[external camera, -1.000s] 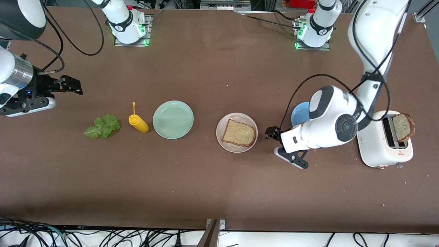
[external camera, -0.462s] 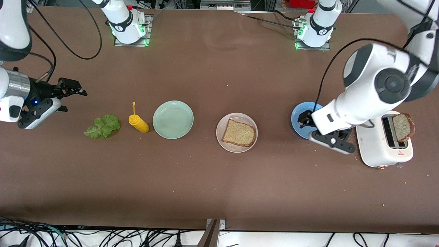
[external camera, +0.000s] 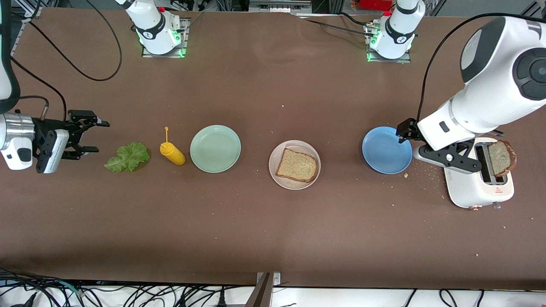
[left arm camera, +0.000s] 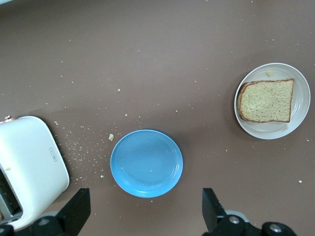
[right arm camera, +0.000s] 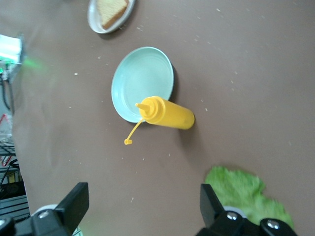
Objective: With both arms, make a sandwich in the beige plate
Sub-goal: 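Release the bread and raise the left gripper back toward the toaster, then reach the right gripper to the yellow bottle and grasp it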
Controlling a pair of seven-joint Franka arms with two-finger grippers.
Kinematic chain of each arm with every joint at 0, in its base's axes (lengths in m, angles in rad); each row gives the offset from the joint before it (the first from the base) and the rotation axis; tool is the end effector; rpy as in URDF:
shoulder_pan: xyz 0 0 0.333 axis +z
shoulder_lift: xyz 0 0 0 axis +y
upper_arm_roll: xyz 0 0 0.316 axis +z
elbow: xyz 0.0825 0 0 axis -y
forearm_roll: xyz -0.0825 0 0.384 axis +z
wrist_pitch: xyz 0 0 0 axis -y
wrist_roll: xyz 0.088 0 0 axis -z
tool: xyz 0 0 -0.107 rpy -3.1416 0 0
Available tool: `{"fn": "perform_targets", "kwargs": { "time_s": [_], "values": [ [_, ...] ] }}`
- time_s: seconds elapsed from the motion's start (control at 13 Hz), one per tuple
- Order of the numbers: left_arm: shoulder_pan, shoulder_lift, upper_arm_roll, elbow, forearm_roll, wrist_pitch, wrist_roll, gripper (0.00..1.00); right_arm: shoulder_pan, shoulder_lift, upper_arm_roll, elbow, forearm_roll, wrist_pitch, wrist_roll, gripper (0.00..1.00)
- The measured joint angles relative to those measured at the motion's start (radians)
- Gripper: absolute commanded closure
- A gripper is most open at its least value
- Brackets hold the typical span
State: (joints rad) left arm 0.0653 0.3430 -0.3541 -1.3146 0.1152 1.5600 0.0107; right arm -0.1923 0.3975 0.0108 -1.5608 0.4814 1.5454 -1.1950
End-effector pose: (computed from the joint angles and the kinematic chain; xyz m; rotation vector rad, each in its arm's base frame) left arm 0.6334 -0.1360 0.5473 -3.0985 0.4496 0.1205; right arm 0.6262 -0.0643 0.4021 -2.2500 -1.1193 0.0092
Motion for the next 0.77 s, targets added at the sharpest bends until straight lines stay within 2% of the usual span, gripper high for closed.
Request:
{"fn": "perform_targets", "kwargs": {
  "time_s": [0.38,0.77],
  "values": [
    [-0.002,-0.055,0.069,0.002,-0.002,-0.014,-0.003,0.0,-0.032,0.084,0.0,-0.077,0.166,-0.001,-0.325,0.0],
    [-0.028,-0.187,0.176,-0.124,-0.084,-0.013,-0.004,0.0,-0.058,0.198,0.0,-0.09,0.25,-0.001,-0.625,0.0]
  ]
}}
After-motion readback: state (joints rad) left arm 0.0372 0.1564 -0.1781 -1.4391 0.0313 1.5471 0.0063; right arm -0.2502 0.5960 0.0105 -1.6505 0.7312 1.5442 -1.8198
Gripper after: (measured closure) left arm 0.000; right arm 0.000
